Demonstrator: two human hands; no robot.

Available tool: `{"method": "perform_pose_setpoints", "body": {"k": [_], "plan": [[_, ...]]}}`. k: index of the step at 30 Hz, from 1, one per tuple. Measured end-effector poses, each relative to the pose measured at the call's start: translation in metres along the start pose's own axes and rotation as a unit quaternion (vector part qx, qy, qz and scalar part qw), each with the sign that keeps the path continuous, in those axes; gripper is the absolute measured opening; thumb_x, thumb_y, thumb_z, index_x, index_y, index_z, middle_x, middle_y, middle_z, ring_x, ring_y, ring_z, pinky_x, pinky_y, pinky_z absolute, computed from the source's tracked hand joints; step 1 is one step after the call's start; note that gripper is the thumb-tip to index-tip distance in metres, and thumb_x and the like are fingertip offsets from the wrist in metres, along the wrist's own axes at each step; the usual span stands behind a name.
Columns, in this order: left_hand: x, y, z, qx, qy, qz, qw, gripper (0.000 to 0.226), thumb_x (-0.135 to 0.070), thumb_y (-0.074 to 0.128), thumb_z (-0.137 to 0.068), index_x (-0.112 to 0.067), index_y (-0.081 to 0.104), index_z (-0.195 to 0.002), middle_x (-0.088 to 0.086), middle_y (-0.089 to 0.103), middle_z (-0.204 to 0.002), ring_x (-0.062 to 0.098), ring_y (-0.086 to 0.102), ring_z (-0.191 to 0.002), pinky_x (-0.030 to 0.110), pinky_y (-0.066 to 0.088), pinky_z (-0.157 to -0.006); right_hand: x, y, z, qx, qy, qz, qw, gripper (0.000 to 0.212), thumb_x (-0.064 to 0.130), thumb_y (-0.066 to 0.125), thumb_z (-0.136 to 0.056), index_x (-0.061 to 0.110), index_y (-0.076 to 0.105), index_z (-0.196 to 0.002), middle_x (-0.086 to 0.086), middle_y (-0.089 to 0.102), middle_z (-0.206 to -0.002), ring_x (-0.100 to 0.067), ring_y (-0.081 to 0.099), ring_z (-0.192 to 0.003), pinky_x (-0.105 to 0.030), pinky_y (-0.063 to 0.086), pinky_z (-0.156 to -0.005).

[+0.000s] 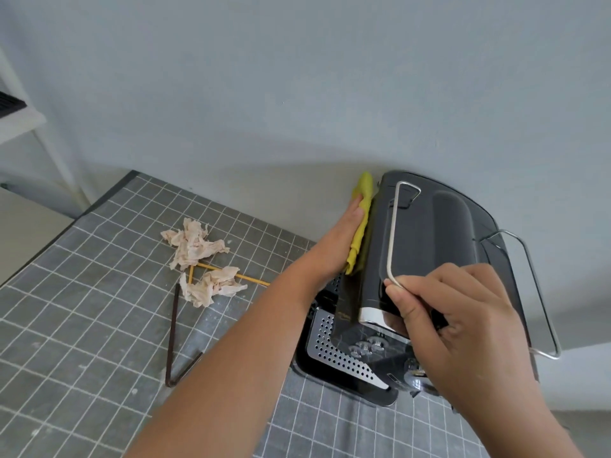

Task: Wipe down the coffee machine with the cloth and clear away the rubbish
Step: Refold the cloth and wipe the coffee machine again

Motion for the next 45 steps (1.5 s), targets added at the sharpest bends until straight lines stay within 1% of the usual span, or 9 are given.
{"method": "perform_pose_setpoints", "body": {"k": [4, 10, 19, 23, 26, 30, 37, 42, 45], "plan": [[0.004, 0.004, 0.026, -0.002, 0.027, -0.019, 0.999, 0.05, -0.056, 0.023, -0.1, -0.052, 0.006, -0.148, -0.028, 0.004, -0.158, -0.005, 0.005, -0.145, 0.039, 0.008, -0.121, 0.0, -0.001, -0.001, -0.001, 0.001, 0.002, 1.0, 0.014, 0.028, 0.063, -0.086, 0.023, 0.075, -0.085, 0.011, 0.057, -0.067, -0.018, 0.045, -0.073, -0.02, 0.037, -0.066], [-0.043, 0.012, 0.007, 0.012, 0.082, -0.11, 0.99, 0.052, -0.037, 0.026, -0.105, -0.032, 0.009, -0.154, -0.018, -0.002, -0.161, -0.007, 0.0, -0.144, 0.024, 0.003, -0.119, 0.001, 0.0, -0.001, -0.006, -0.002, 0.003, 1.0, 0.013, 0.027, 0.063, -0.085, 0.022, 0.075, -0.083, 0.01, 0.058, -0.067, -0.019, 0.046, -0.072, -0.021, 0.038, -0.066], [0.027, -0.004, 0.008, -0.018, -0.064, 0.016, 0.998, 0.058, -0.064, 0.027, -0.095, -0.047, 0.013, -0.149, -0.012, 0.018, -0.16, 0.012, 0.022, -0.145, 0.043, 0.019, -0.119, 0.001, 0.0, -0.001, -0.003, -0.001, 0.003, 1.0, 0.016, 0.03, 0.061, -0.086, 0.023, 0.075, -0.084, 0.009, 0.058, -0.068, -0.019, 0.046, -0.072, -0.022, 0.038, -0.066], [0.023, 0.002, 0.037, -0.028, -0.037, 0.014, 0.999, 0.054, -0.072, 0.028, -0.09, -0.063, 0.012, -0.141, -0.022, 0.012, -0.159, 0.012, 0.009, -0.148, 0.049, 0.01, -0.12, 0.001, -0.001, -0.001, -0.005, -0.007, 0.003, 1.0, 0.011, 0.026, 0.065, -0.084, 0.022, 0.075, -0.083, 0.01, 0.058, -0.067, -0.02, 0.046, -0.072, -0.024, 0.038, -0.066], [-0.014, 0.012, 0.043, -0.011, 0.026, -0.019, 0.999, 0.051, -0.057, 0.026, -0.099, -0.055, 0.007, -0.146, -0.03, 0.002, -0.157, -0.003, 0.002, -0.145, 0.038, 0.004, -0.12, 0.0, -0.001, 0.0, -0.011, -0.009, 0.004, 1.0, 0.013, 0.027, 0.064, -0.085, 0.022, 0.075, -0.083, 0.01, 0.058, -0.067, -0.02, 0.045, -0.072, -0.024, 0.038, -0.067], [-0.039, 0.014, 0.027, -0.004, 0.046, -0.075, 0.996, 0.051, -0.04, 0.024, -0.104, -0.038, 0.007, -0.152, -0.022, -0.002, -0.16, -0.004, 0.002, -0.145, 0.026, 0.004, -0.118, 0.001, -0.001, 0.0, -0.016, -0.011, 0.015, 1.0, 0.017, 0.03, 0.06, -0.087, 0.022, 0.075, -0.084, 0.01, 0.058, -0.068, -0.018, 0.043, -0.072, -0.024, 0.038, -0.068], [-0.013, 0.011, 0.046, -0.016, -0.027, 0.018, 0.999, 0.052, -0.058, 0.029, -0.098, -0.052, 0.014, -0.147, -0.021, 0.013, -0.159, 0.0, 0.017, -0.142, 0.028, 0.015, -0.115, 0.003, -0.001, 0.002, -0.027, -0.023, 0.018, 0.999, 0.015, 0.029, 0.062, -0.087, 0.023, 0.075, -0.085, 0.011, 0.06, -0.069, -0.017, 0.044, -0.072, -0.025, 0.041, -0.066], [-0.012, 0.018, 0.073, -0.018, 0.019, -0.072, 0.997, 0.06, -0.062, 0.034, -0.095, -0.051, 0.008, -0.149, -0.021, 0.01, -0.16, -0.001, 0.012, -0.145, 0.033, 0.013, -0.118, -0.007, -0.01, 0.001, -0.036, 0.039, -0.085, 0.995, 0.03, 0.032, 0.05, -0.094, 0.022, 0.074, -0.079, 0.011, 0.056, -0.062, -0.017, 0.048, -0.07, -0.019, 0.039, -0.067], [-0.029, 0.03, 0.107, -0.009, 0.059, -0.162, 0.985, 0.059, -0.048, 0.028, -0.099, -0.041, 0.002, -0.152, -0.029, -0.003, -0.158, -0.009, -0.001, -0.144, 0.034, 0.006, -0.12, -0.015, -0.017, 0.004, -0.066, 0.08, -0.146, 0.984, 0.036, 0.034, 0.043, -0.097, 0.022, 0.074, -0.083, 0.013, 0.052, -0.06, -0.017, 0.05, -0.072, -0.014, 0.037, -0.068]]}}
Point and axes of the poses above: each hand's wrist, its own z-axis away from the middle knuckle, its own y-axis out of the palm, x = y × z, the point moved 10 cm from there along -z, towards the middle knuckle
